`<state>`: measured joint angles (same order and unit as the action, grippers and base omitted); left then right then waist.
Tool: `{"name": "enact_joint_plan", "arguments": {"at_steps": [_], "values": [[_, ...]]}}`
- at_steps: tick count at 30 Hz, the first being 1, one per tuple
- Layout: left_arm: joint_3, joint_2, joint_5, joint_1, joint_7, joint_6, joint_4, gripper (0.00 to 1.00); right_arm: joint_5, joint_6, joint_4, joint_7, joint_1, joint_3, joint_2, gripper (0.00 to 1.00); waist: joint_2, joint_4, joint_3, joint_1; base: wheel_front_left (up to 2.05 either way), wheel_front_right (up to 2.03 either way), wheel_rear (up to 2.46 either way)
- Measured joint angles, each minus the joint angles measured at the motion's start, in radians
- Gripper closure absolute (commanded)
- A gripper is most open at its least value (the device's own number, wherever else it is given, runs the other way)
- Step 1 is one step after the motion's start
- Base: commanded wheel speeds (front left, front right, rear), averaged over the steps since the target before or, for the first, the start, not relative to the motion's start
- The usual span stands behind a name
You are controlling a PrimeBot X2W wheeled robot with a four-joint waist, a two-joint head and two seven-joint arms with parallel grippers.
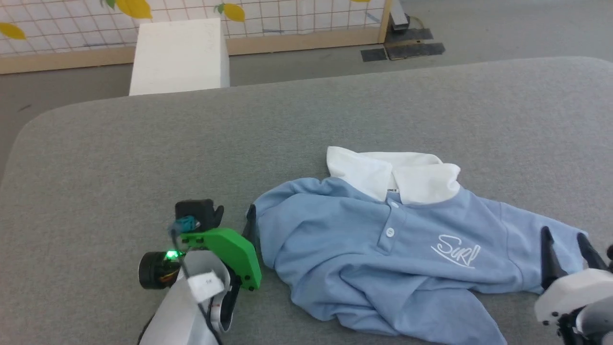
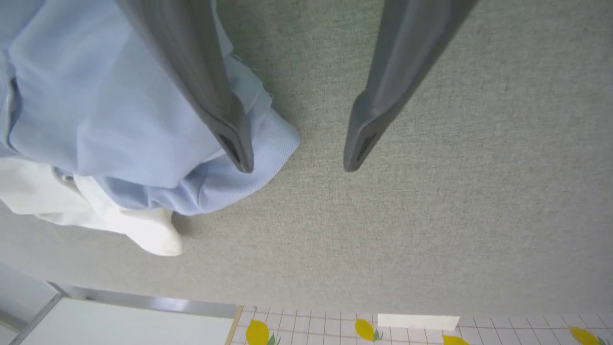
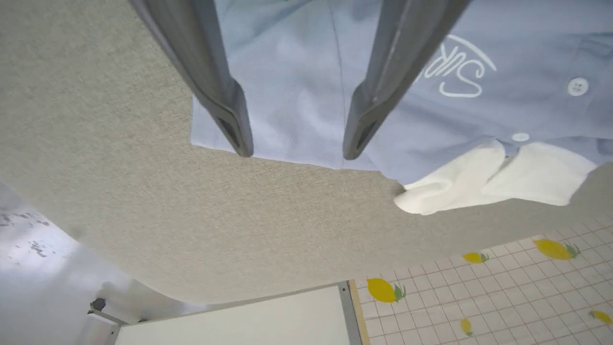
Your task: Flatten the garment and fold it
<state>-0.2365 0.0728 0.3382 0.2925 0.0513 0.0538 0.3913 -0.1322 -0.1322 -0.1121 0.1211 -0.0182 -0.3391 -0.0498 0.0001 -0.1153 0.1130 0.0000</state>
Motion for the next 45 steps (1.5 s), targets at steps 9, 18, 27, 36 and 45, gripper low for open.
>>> {"name": "enact_joint_plan", "arguments": {"at_steps": [9,18,27,36,45], "values": [[-0.053,0.028,-0.029,0.117,0.344,0.043,0.128,0.00,-0.054,0.000,0.043,-0.043,-0.002,0.149,-0.001,0.00,0.0000,-0.062,0.036,0.0000,0.00,0.00,0.00],[-0.079,0.056,-0.025,0.155,0.562,0.028,0.051,1.00,-0.073,0.000,0.057,-0.044,-0.002,0.186,0.000,0.00,0.0000,-0.078,0.061,0.0000,0.00,0.00,0.00],[0.088,0.137,0.001,0.035,0.356,0.146,-0.189,1.00,-0.081,0.000,0.067,-0.060,-0.008,0.206,-0.001,0.00,0.0000,-0.029,0.047,0.0000,0.00,0.00,0.00],[0.205,0.205,0.053,-0.143,0.438,0.223,-0.243,1.00,-0.079,0.000,0.063,-0.036,-0.012,0.220,-0.001,0.00,0.0000,0.037,0.037,0.0000,0.00,0.00,0.00],[0.222,0.137,0.123,-0.210,0.279,0.181,-0.245,0.00,-0.029,0.000,0.016,0.057,-0.055,0.198,0.000,0.00,0.0000,0.080,0.028,0.0000,0.00,0.00,0.00]]}}
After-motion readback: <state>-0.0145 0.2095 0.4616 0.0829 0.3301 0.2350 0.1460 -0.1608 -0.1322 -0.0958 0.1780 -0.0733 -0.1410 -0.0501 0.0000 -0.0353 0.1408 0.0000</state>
